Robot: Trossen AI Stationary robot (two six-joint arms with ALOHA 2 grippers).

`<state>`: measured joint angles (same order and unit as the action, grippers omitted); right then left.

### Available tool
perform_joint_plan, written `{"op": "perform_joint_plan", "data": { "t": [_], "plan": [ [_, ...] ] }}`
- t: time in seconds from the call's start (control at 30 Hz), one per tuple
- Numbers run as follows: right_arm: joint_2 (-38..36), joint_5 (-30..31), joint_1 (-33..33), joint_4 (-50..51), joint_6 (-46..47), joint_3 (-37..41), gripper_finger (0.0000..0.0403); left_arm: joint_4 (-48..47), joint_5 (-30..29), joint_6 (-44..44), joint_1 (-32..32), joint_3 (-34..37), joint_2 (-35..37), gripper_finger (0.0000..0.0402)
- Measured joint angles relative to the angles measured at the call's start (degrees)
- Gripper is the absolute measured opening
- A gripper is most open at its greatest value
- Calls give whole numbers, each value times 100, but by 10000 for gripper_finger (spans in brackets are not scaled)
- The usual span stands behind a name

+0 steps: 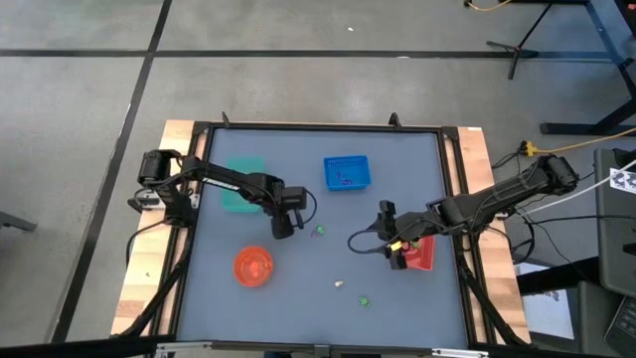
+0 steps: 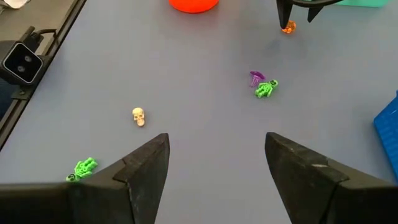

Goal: Sort Halloween decoration
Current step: Put the orange pumpkin toy into the orange bowl

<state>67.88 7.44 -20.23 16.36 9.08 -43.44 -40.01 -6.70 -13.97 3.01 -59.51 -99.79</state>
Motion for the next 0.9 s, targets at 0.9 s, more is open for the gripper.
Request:
{"op": "perform_joint_plan", "data": {
  "t": [0.9],
  "plan": [
    [2,0,0,-2,9,0,264,-92,195,113,-2,-13,-492,164]
  ]
}}
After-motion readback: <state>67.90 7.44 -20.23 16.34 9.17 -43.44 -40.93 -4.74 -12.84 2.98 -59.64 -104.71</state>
